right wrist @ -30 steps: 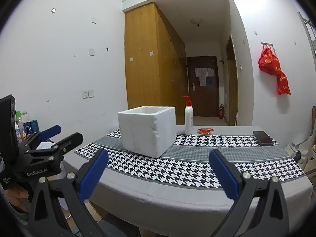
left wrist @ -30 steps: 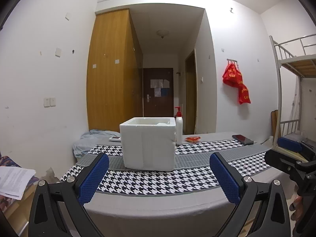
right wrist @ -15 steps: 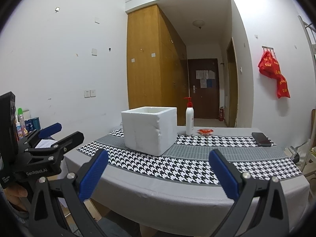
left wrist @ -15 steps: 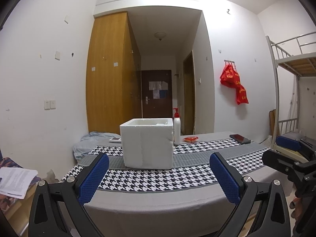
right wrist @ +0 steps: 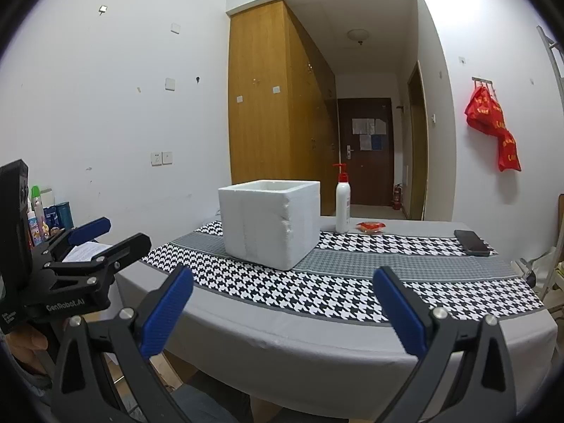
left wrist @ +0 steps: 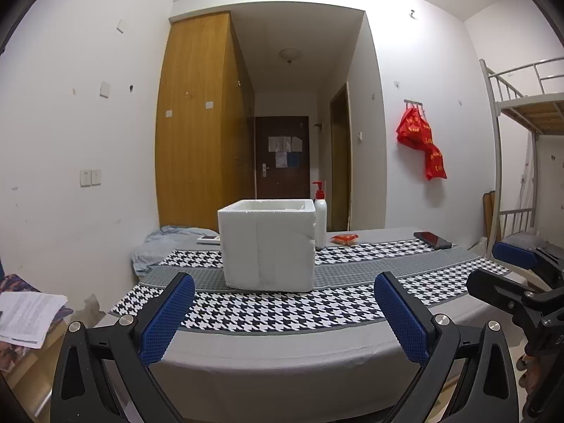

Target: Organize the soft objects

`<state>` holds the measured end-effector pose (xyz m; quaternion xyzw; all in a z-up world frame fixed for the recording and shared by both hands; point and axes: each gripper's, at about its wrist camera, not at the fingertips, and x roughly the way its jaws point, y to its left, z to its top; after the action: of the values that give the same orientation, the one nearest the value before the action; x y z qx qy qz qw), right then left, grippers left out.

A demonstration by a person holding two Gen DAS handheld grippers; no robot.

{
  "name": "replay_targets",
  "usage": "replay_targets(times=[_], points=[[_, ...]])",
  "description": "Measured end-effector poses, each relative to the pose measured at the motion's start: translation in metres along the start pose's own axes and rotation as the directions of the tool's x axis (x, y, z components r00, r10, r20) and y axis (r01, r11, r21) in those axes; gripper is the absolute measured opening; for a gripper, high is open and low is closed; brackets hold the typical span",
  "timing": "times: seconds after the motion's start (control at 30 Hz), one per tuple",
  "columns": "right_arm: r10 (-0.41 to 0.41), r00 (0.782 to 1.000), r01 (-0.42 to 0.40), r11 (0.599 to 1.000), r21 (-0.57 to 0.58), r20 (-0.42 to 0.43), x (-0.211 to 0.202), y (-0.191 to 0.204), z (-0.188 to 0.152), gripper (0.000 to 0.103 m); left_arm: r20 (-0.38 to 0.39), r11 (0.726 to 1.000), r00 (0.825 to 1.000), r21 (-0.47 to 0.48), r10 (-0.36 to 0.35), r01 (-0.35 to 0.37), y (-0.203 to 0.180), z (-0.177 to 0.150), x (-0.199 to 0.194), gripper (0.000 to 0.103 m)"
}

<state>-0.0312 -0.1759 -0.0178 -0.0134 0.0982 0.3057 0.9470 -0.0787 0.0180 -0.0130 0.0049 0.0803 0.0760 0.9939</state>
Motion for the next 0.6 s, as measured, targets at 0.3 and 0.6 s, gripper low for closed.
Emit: replay_targets(times=[0.3,0.6], points=[[0.003,1.000,-0.003,1.000,-0.004,-0.001,-0.0004,-0.0003,-0.0005,0.103,0.012,1.000,1.000,0.010,-0.006,0.006,-0.0025,0.0017,-0.0045,0.102],[0.002,1.000,-0.002,1.000,-0.002,0.002,0.0006,-0.0004,0.0005,0.103,0.006,1.000,1.000,0.018,-0.005,0.004,-0.0024,0.0020,-0.0033,0.102]])
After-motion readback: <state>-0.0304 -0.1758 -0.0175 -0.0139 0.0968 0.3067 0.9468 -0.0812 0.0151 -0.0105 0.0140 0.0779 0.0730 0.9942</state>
